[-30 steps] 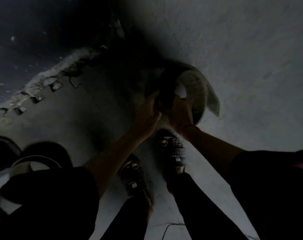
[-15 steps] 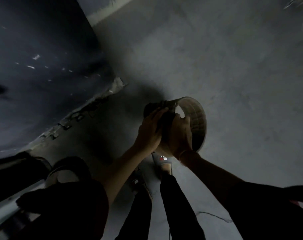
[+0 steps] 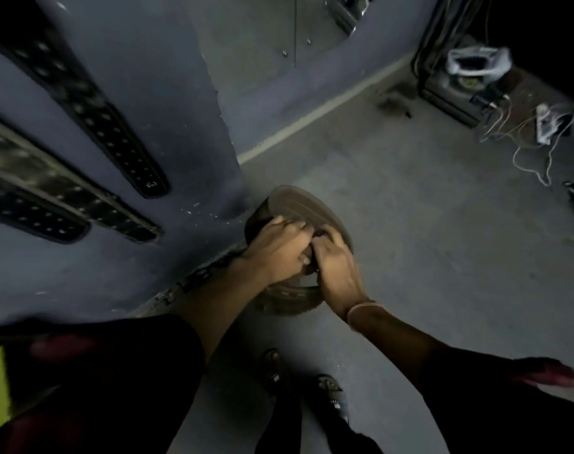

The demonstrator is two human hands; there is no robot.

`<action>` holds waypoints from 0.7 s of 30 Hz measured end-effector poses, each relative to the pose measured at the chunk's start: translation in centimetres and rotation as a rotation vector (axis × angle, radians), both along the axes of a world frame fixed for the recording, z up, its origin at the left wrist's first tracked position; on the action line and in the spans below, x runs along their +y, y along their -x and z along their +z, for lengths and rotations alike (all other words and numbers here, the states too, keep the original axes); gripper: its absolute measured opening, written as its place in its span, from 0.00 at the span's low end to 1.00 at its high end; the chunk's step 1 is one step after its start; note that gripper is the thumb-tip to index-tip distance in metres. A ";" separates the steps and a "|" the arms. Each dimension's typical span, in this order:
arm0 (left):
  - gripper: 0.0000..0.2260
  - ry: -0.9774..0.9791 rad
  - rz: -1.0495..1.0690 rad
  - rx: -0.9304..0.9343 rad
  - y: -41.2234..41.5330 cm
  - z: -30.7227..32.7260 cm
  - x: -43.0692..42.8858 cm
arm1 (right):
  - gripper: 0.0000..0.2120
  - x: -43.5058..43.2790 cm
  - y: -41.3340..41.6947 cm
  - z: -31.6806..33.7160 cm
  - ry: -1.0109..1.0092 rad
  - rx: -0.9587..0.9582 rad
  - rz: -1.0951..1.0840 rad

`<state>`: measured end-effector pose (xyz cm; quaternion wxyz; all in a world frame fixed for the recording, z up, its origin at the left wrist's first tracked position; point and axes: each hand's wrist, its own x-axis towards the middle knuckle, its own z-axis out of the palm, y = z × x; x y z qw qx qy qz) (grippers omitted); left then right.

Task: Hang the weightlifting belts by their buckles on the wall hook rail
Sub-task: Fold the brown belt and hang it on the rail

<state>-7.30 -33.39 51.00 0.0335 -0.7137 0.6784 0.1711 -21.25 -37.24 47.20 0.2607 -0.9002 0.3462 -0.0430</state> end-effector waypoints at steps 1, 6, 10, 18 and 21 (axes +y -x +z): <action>0.21 -0.025 0.037 -0.042 0.5 2.1 0.4 | 0.23 -0.1 -0.1 1.6 0.008 -0.035 0.015; 0.13 0.124 0.295 0.067 1.3 9.5 3.9 | 0.18 -0.6 0.5 10.1 0.041 -0.131 0.140; 0.19 0.354 1.076 0.375 3.5 14.0 6.7 | 0.09 -0.4 0.4 15.2 -0.085 -0.304 0.027; 0.06 0.808 1.322 1.274 2.7 18.8 13.9 | 0.21 5.6 -2.2 23.6 -0.091 -0.338 -0.200; 0.10 0.922 1.308 1.400 2.5 22.1 14.8 | 0.29 8.8 -4.2 26.1 -0.680 -0.672 -0.309</action>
